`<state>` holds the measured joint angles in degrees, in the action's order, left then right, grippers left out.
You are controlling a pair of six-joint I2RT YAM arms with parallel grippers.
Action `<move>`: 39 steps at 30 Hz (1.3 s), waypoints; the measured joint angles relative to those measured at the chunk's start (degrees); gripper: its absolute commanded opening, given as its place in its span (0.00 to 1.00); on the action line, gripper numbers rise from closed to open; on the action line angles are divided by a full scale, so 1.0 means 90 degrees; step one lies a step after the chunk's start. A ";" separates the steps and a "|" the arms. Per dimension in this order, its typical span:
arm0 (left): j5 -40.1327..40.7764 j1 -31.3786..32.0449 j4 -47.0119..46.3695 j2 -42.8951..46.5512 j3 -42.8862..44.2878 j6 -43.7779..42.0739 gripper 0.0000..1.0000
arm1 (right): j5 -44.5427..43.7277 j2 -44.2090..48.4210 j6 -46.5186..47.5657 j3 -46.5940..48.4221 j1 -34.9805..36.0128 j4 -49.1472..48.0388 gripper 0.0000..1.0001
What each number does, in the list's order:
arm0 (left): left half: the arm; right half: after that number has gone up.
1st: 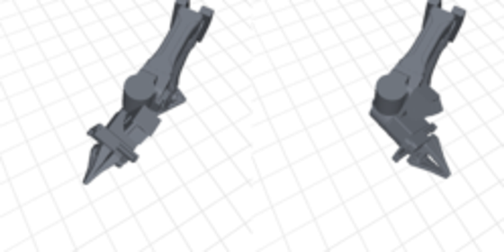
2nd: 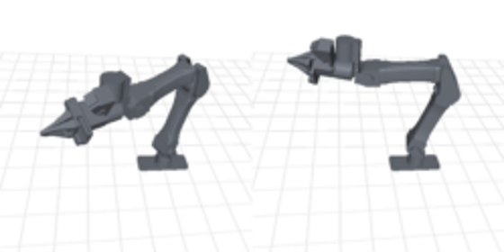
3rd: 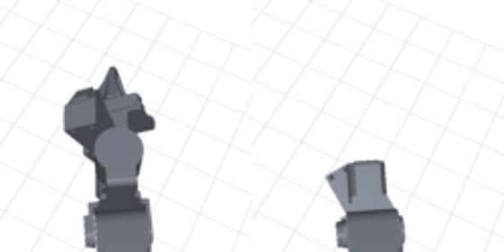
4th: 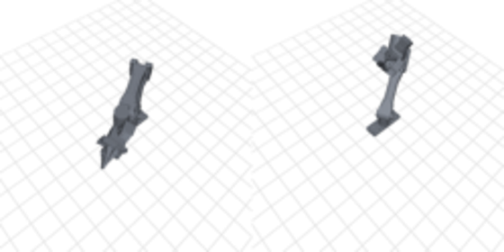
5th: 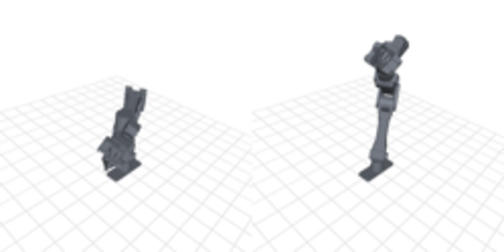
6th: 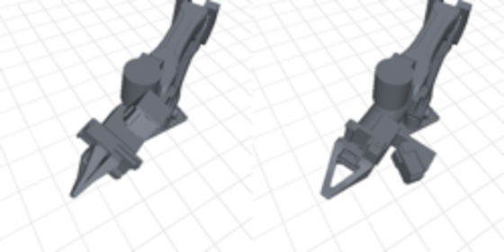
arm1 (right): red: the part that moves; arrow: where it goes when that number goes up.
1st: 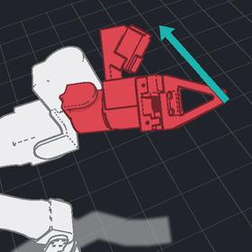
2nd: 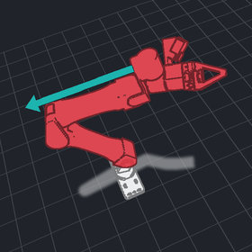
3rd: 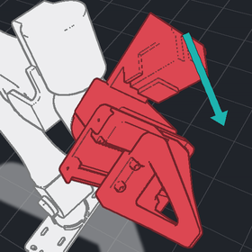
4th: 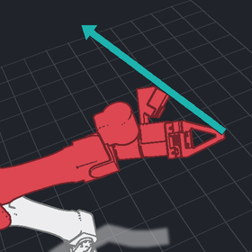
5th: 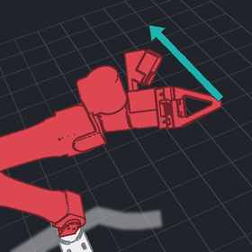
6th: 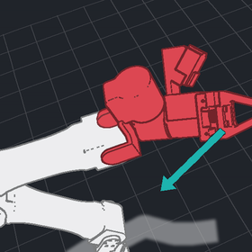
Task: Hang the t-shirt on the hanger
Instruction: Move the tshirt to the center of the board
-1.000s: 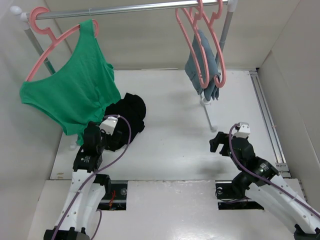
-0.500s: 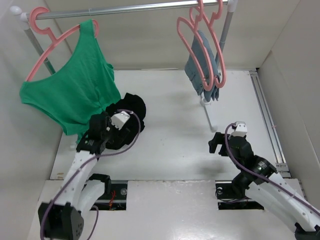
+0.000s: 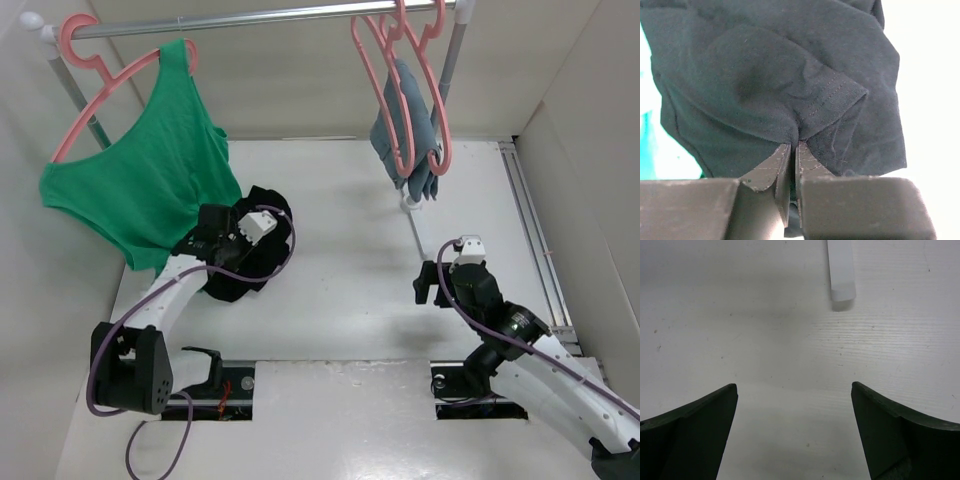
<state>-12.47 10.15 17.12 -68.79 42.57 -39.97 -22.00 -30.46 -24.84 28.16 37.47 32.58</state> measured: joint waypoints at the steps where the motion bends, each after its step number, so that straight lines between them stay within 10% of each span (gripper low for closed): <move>1: -0.0049 0.0027 0.0012 0.0005 -0.0005 -0.0051 0.00 | 0.0000 -0.0002 0.0007 0.0000 0.0000 0.0000 1.00; 9: -0.0500 0.0639 0.0534 0.0811 0.0039 -0.0340 0.00 | 0.0012 -0.0024 0.0148 0.0061 0.0000 0.0000 1.00; 16: -0.2344 0.2288 0.1518 0.1739 0.2140 -0.0316 0.00 | 0.0182 -0.0442 0.0430 0.0372 0.0000 -0.0134 1.00; 18: -0.2846 0.2671 0.1615 0.1897 0.2431 -0.0287 0.22 | 0.0328 -0.0605 0.0554 0.0430 0.0000 -0.0231 1.00; 21: -0.3395 0.2999 0.2069 0.2047 0.2407 -0.0418 0.87 | 0.0619 -0.0894 0.0775 0.0469 0.0000 -0.0418 1.00; 23: -0.3655 0.3072 0.2518 0.2038 0.2244 -0.0614 1.00 | 0.0787 -0.1081 0.0894 0.0495 0.0000 -0.0493 1.00; 28: -0.3611 0.3079 0.3116 0.2004 0.1739 -0.0588 1.00 | 0.1139 -0.1452 0.1129 0.0576 0.0000 -0.0629 1.00; 39: -0.0568 0.3082 0.0928 0.2259 0.0430 0.1098 0.92 | 0.2208 -0.3096 0.1406 0.0840 0.0248 -0.1938 1.00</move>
<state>-17.58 37.89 25.47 -48.47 46.44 -30.09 -2.13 -58.33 -12.19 35.73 39.70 15.14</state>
